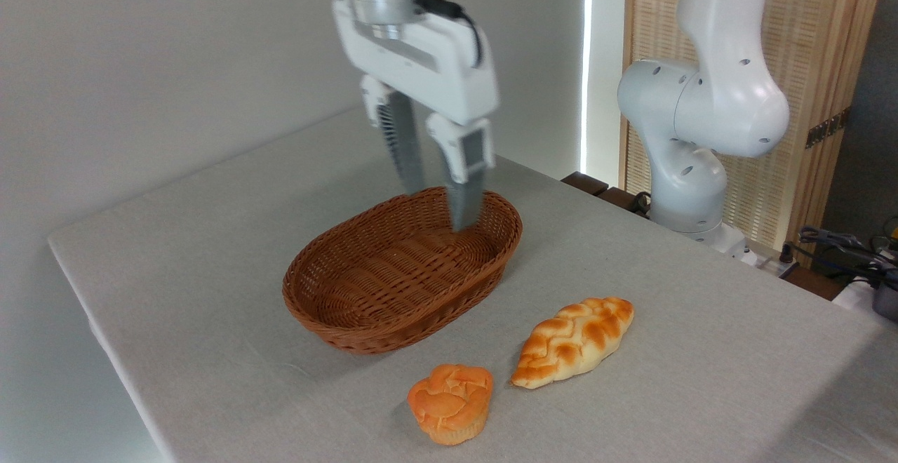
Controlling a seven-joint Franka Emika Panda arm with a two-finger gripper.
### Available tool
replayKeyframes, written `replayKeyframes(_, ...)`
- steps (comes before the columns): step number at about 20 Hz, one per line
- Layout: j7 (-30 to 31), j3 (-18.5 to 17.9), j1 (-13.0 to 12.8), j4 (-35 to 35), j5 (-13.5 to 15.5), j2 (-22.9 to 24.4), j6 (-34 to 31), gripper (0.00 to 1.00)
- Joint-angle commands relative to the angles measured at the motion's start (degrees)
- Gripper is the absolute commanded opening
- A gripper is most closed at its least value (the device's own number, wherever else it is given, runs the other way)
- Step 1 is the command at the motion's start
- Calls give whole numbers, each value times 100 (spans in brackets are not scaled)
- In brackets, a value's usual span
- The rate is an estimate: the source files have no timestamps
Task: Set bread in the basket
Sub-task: 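Move the open gripper over the braided golden bread loaf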
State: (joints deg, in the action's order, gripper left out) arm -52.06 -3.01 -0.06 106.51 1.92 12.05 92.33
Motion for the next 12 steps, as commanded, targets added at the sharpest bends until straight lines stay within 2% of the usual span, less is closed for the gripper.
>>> replayKeyframes(1, -243, -314, 32, 1053, -165, 473, 494, 100)
replayKeyframes(3, -269, -428, 41, 1581, -533, 596, 741, 100)
replayKeyframes(4, -269, -455, 49, 1723, -613, 614, 795, 100)
replayKeyframes(6, -269, -647, 50, 1847, -623, 614, 935, 100)
replayKeyframes(10, -278, -727, 50, 2030, -632, 544, 1629, 100)
replayKeyframes(12, -592, -893, 50, 2285, -632, 561, 1621, 100)
